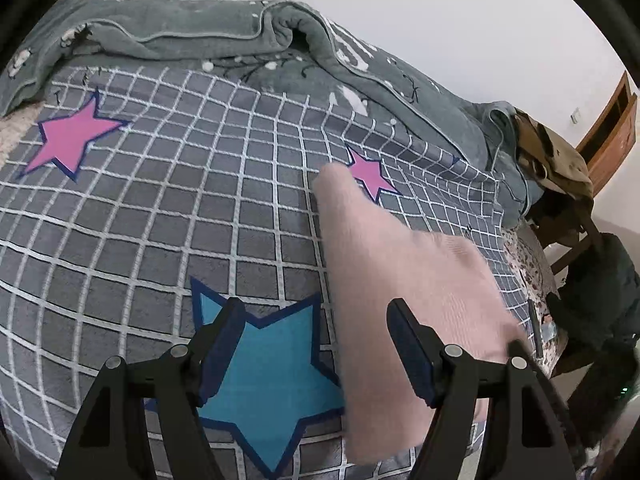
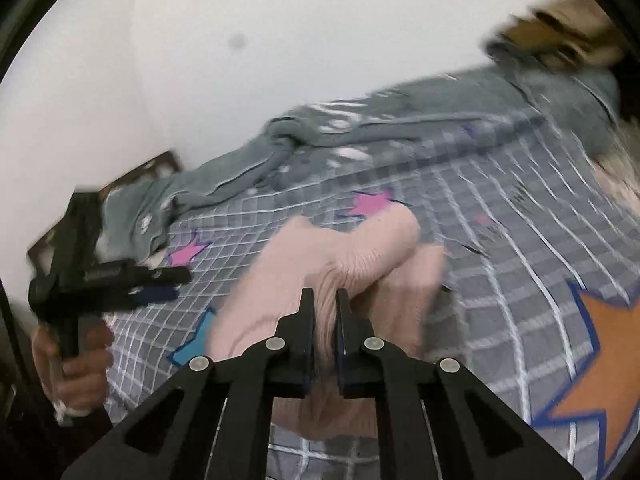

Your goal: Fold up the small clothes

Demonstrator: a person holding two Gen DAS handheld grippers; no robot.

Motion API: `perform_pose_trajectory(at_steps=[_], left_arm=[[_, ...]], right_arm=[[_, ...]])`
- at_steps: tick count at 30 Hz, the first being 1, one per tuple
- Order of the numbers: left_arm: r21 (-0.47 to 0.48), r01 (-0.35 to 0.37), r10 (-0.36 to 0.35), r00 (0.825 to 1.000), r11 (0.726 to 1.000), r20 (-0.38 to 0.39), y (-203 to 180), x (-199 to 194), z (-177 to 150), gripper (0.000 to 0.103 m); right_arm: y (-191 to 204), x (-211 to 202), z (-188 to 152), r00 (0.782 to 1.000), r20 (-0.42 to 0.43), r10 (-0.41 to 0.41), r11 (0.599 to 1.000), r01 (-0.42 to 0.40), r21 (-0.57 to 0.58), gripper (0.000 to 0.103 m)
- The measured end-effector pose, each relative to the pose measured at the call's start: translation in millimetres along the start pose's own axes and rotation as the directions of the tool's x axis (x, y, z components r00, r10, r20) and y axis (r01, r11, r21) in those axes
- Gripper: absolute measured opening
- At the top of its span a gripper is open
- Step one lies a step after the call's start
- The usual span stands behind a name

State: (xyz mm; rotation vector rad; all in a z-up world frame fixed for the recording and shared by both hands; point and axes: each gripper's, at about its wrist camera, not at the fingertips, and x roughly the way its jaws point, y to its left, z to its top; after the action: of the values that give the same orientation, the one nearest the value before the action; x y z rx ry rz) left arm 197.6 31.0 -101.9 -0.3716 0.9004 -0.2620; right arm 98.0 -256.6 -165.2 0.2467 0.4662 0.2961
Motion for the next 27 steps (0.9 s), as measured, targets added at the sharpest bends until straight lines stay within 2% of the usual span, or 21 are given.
perform_pose_trajectory(at_steps=[2,3,6,7,8,10,12,15,17,19,20,21,23,25,27], left_arm=[[-0.007,0.019,-0.019,0.999,1.0,-0.032,-0.9,12.2,-3.8,0.071],[-0.003,0.02,-0.02,0.998,1.0,-0.051,-3.0,18.3,-5.6,0.071],[0.034,0.014,-0.012,0.997,0.999,-0.074,-7.2,28.2,-12.1,0.071],[0.041,0.008,-0.005,0.997,0.999,-0.072,-6.5,30.4,-13.7,0.071],[0.039,0.005,-0.002,0.998,0.999,-0.07,-5.0,31.2,-14.4,0.071],[0.014,0.016,-0.015,0.998,1.0,-0.067,0.6,33.0,-13.8,0.071],[-0.012,0.03,-0.03,0.997,0.999,-0.074,4.1,34.9,-12.9,0.071],[-0.007,0.011,-0.012,0.998,1.0,-0.062,4.9,34.1,-11.9,0.072],[0.008,-0.006,0.006,0.998,1.0,-0.055,4.0,33.4,-10.7,0.072],[0.013,-0.012,0.012,0.999,1.0,-0.048,4.8,31.9,-11.0,0.071],[0.013,-0.01,0.011,0.999,1.0,-0.044,5.6,31.9,-10.6,0.071],[0.01,-0.009,0.009,0.999,1.0,-0.042,5.9,32.6,-10.3,0.071],[-0.002,0.005,-0.005,0.999,1.0,-0.049,3.9,36.8,-8.7,0.071],[0.0,0.031,-0.031,0.998,1.0,-0.059,-2.8,40.3,-7.2,0.071],[0.014,0.024,-0.023,0.998,1.0,-0.053,-10.0,40.0,-5.7,0.071]], right_arm=[[-7.1,20.5,-14.5,0.994,-0.09,-0.067,0.998,0.065,-0.024,0.009],[-8.9,31.1,-23.8,0.987,-0.146,-0.067,0.997,0.063,-0.032,0.01],[-2.4,28.3,-23.1,0.988,-0.143,-0.064,0.996,0.055,-0.066,0.014],[1.2,23.1,-17.1,0.99,-0.124,-0.062,0.995,0.052,-0.082,0.023],[4.3,19.8,-10.5,0.992,-0.104,-0.065,0.994,0.055,-0.092,0.037],[7.0,19.8,5.1,0.995,-0.065,-0.069,0.992,0.062,-0.106,0.049],[8.3,29.8,17.4,0.995,-0.06,-0.082,0.991,0.075,-0.11,0.049],[6.8,65.1,29.5,0.98,-0.133,-0.145,0.986,0.132,-0.099,0.046],[5.3,78.0,30.1,0.976,-0.159,-0.15,0.986,0.136,-0.098,0.011],[2.6,64.2,35.9,0.991,-0.077,-0.106,0.988,0.096,-0.118,0.01],[-4.6,50.4,37.5,0.997,-0.023,-0.067,0.994,0.065,-0.089,0.01],[-10.4,44.7,38.0,0.999,-0.008,-0.048,0.997,0.048,-0.066,0.01],[-28.0,45.6,32.2,0.996,-0.024,-0.081,0.997,0.08,-0.013,0.01],[-41.5,66.2,15.6,0.984,-0.089,-0.154,0.988,0.152,-0.023,0.009],[-48.8,71.9,7.6,0.981,-0.087,-0.176,0.984,0.175,-0.02,0.009]])
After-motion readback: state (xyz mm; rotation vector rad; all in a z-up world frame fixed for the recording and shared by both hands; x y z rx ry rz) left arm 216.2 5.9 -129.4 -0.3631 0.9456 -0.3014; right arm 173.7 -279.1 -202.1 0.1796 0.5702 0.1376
